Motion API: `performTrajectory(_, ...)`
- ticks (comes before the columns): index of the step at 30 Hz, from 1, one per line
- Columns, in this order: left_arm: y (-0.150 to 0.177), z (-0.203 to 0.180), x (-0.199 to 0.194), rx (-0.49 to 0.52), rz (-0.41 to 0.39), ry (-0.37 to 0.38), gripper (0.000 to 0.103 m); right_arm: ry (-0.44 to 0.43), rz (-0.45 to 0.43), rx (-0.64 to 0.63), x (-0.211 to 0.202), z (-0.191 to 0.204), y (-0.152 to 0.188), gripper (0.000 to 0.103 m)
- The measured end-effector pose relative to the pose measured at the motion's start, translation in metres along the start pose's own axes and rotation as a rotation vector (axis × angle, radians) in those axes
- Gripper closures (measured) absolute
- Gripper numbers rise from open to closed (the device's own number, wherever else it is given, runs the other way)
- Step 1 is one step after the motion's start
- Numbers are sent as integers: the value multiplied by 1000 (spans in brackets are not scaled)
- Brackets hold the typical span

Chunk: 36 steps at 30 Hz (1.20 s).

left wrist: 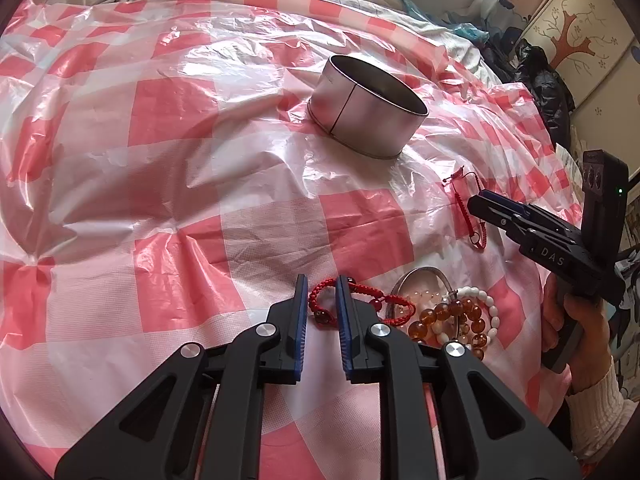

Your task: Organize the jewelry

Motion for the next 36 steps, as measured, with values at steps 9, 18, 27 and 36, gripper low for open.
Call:
performTrajectory(9,-6,0,-15,-14,-75,43,90,-102,-109,49,-29,-4,-14,98)
performTrajectory(18,-24,-19,-43,-13,-195,114,90,-272,-236,68,-67,3,-34,98)
performTrajectory(27,-74,-46,-59,53,-250,120,90,-358,-245,84,-83,14,-55,98)
performTrajectory(36,-49,-21,-50,63,-130,17,61,-376,-238,71,-75,21,-55,98)
Point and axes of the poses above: each gripper's, at about its wrist camera, not at the fingertips, and x roughly the way its jaws point, z to its left, y to its underside, the point moved 3 cm from there along x, roughly the way its jaws point, and after that the axes turned 11 degrees about x, right-handed, at the moved point
